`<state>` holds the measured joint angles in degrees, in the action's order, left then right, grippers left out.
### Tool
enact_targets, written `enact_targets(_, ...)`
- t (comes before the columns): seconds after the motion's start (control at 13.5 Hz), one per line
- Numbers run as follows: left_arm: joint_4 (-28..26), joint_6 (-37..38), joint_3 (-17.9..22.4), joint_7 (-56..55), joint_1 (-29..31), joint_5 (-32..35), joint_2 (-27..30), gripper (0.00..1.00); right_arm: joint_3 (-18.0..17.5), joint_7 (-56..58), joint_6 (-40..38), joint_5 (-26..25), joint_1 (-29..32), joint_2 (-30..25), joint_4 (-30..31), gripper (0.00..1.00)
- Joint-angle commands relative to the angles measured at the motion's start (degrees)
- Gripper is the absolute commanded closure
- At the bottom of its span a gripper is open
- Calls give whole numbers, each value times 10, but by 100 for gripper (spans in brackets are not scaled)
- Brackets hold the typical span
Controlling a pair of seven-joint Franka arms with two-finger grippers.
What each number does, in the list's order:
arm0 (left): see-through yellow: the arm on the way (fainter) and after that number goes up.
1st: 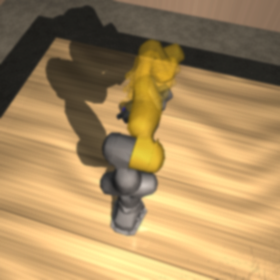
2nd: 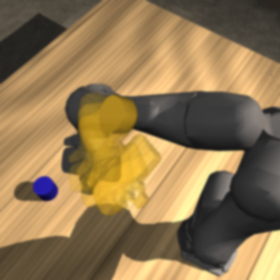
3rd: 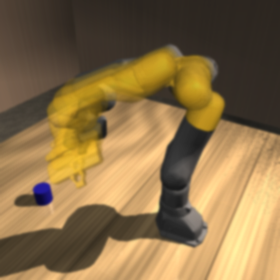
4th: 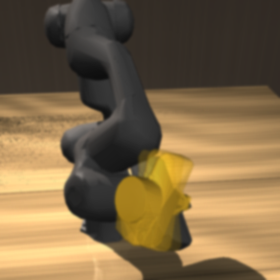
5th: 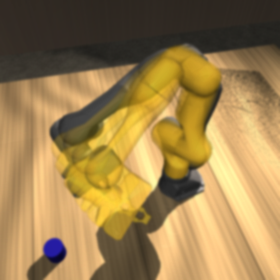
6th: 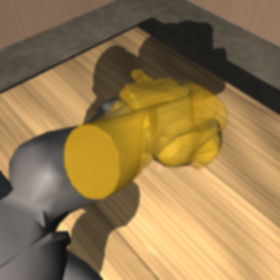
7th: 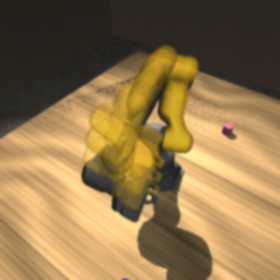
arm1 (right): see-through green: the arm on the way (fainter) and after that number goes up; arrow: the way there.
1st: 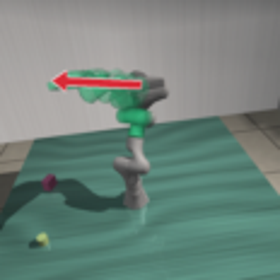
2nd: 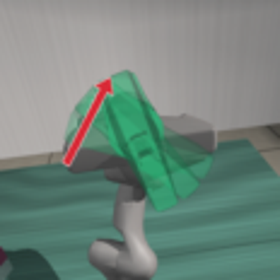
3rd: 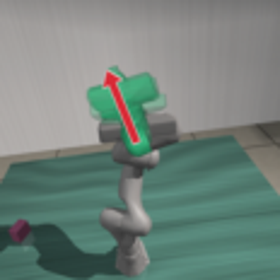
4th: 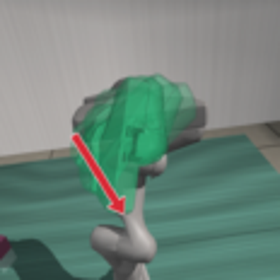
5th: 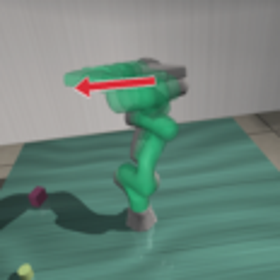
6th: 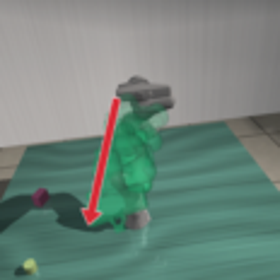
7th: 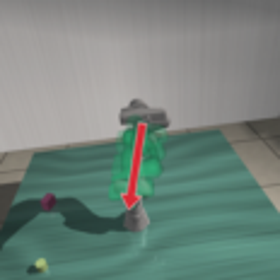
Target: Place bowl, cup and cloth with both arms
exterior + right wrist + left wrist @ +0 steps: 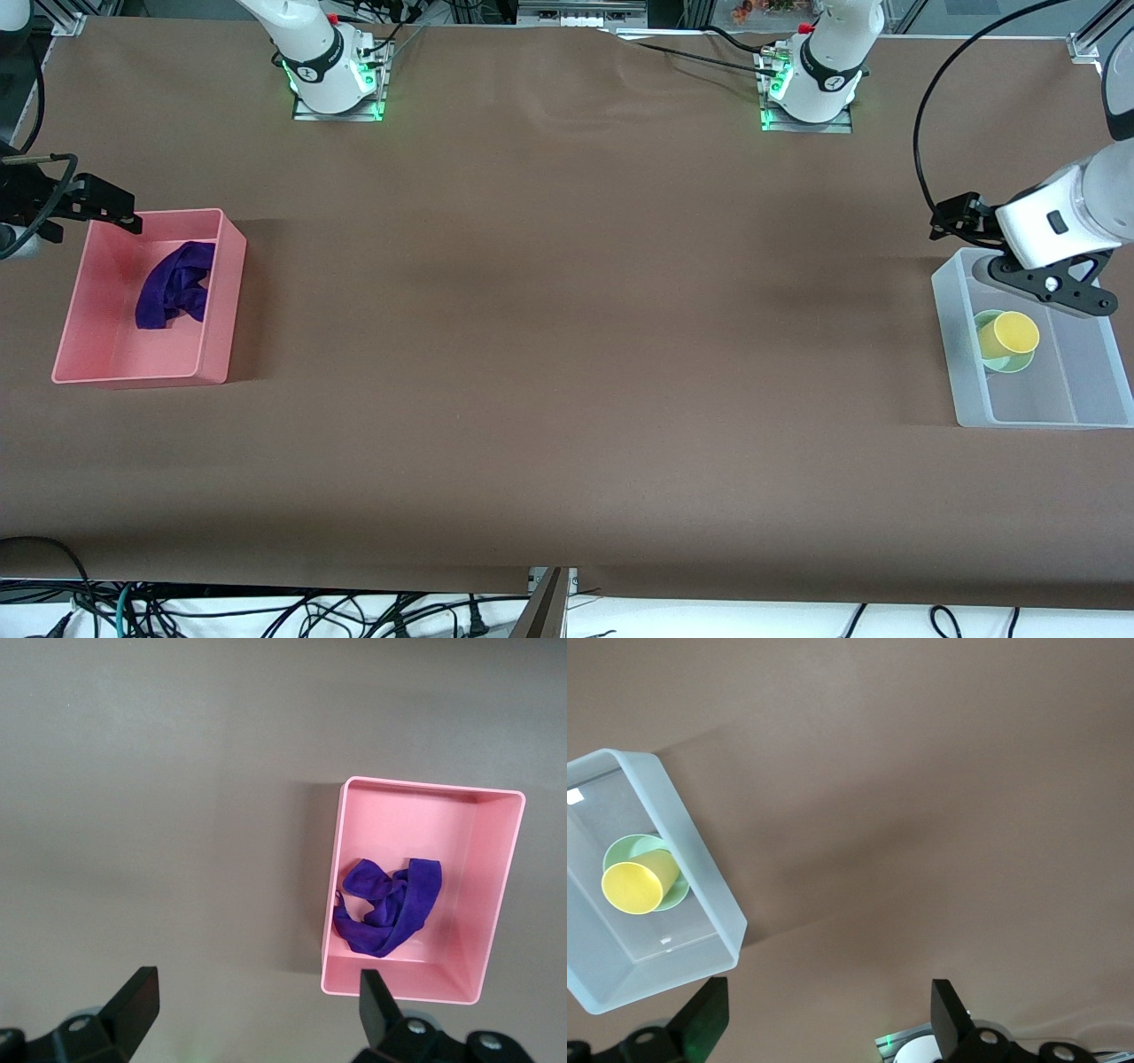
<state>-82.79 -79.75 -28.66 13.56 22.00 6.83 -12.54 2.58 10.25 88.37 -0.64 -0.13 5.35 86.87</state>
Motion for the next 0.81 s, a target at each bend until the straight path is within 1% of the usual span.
enact_targets(0.0, -17, -8, 158, -6, -133, -24, 23, 0, 0, -4, -7, 4, 2, -1, -5, 0)
enact_targets(0.07, -24, -46, 199, -7, -156, -50, 25, 0, 0, -4, -7, 4, 2, -1, -5, 0)
enact_targets(0.15, -59, -102, 239, -8, -181, -75, 46, 0, 0, -4, -7, 4, 2, -1, -5, 0)
enact_targets(0.22, -119, -161, 276, -18, -208, -88, 83, 0, 0, -4, -7, 4, 2, -1, -5, 0)
enact_targets(0.3, -174, -196, 281, -44, -213, -89, 116, 0, 0, -4, -7, 4, 2, -1, -5, 0)
enact_targets(0.37, -206, -208, 281, -68, -215, -89, 139, 0, 0, -4, -7, 4, 2, -1, -5, 0)
enact_targets(0.44, -214, -208, 281, -77, -216, -82, 147, 0, 0, -4, -7, 4, 2, -1, -5, 0)
enact_targets(0.74, -212, -205, 279, -79, -217, -80, 146, 0, 0, -4, -7, 4, 3, -1, -5, 0)
